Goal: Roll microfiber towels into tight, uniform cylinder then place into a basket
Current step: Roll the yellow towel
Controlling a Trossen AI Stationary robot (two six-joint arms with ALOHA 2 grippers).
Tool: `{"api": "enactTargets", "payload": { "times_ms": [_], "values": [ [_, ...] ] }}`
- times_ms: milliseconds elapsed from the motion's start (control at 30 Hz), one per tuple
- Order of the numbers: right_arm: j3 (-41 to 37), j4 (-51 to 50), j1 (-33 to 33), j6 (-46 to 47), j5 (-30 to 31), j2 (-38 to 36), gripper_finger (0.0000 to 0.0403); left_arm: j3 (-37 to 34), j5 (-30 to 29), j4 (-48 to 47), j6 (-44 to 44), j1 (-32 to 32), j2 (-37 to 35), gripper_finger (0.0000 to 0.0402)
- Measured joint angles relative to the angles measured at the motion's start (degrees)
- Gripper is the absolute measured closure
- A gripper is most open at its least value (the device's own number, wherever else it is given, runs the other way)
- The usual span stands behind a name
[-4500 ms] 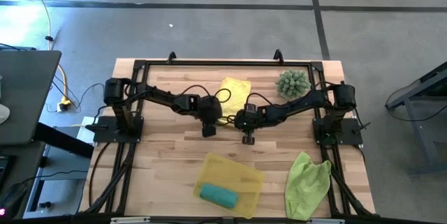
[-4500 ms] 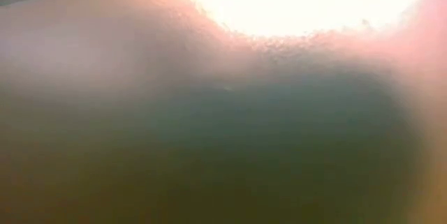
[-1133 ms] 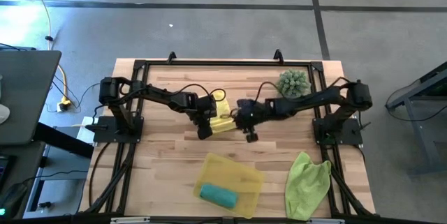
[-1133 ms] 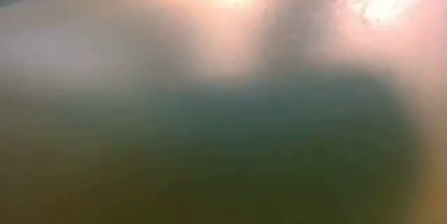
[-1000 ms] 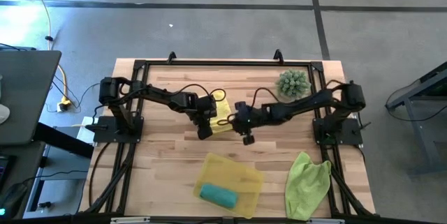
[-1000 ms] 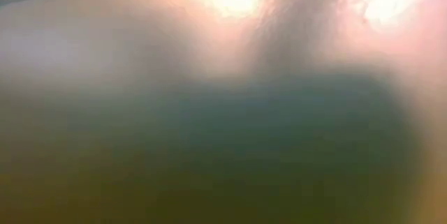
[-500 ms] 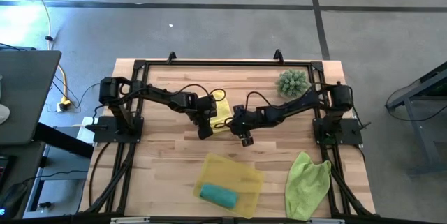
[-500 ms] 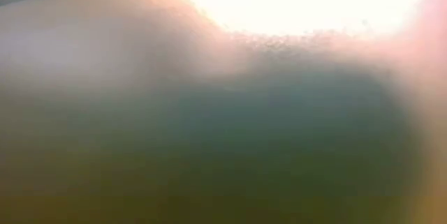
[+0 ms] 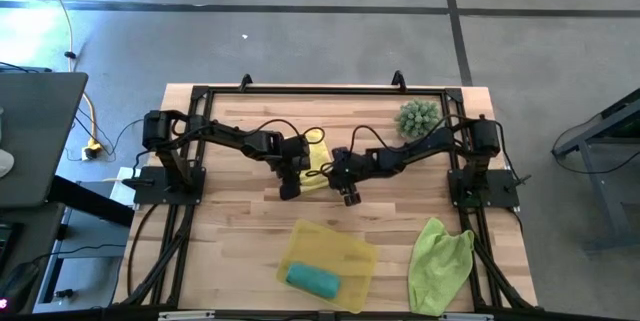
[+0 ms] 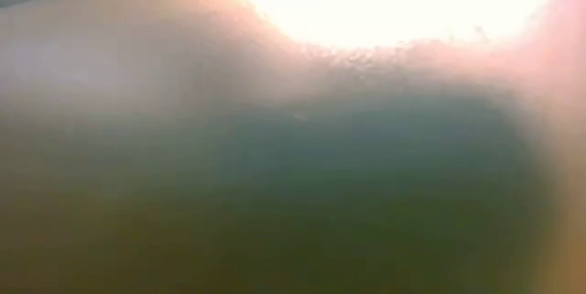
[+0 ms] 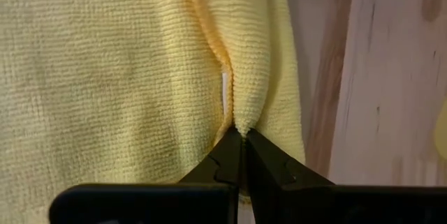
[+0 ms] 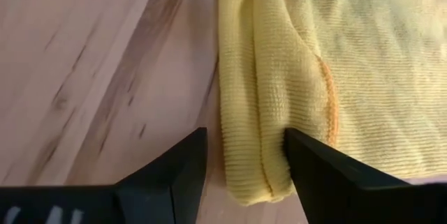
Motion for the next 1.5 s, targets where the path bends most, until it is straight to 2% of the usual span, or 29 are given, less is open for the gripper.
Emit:
{"api": "enactTargets", "payload": {
  "times_ms": [167, 367, 533, 667, 800, 933, 1233, 1333, 1500],
  "values": [
    [0.00, -0.03, -1.08, -0.10, -0.11, 1.01, 0.0226, 0.00, 0.09, 0.01, 2.12, 0.00, 0.00, 0.0396],
    [0.18, 0.78, -1.58, 1.25, -0.79, 3.07, 0.0277, 0.00, 0.12, 0.02, 1.34, -0.02, 0.00, 0.0386],
    [0.18, 1.18, -1.62, 2.89, -1.13, 3.30, 0.0336, 0.02, 0.34, -0.34, -0.26, -0.04, -0.10, 0.0350],
    [0.17, 1.43, -1.64, 2.92, -1.11, 3.37, 0.0383, 0.14, -0.34, -4.66, -0.34, -0.17, -1.90, 0.0312],
    [0.17, 1.44, -1.95, 6.31, -2.66, 3.37, 0.0398, 2.35, -4.04, -12.61, 2.49, -0.33, -5.14, 0.0281],
    [0.09, 1.90, -3.43, 13.21, -8.25, 3.37, 0.0398, 3.02, -9.38, -15.44, 4.40, -1.65, -8.45, 0.0268],
    [1.18, 1.78, -10.06, 36.25, -25.72, 3.73, 0.0398, 3.15, -12.77, -11.18, 4.11, -9.73, -11.32, 0.0270],
    [2.09, 0.73, -12.17, 41.86, -33.06, 3.92, 0.0398, 3.21, -17.91, -7.49, 4.13, -12.60, -10.40, 0.0270],
    [3.24, -1.08, -14.22, 48.91, -38.18, 3.89, 0.0398, 3.29, -31.21, -6.48, 4.52, -14.99, -8.87, 0.0270]
  ]
}}
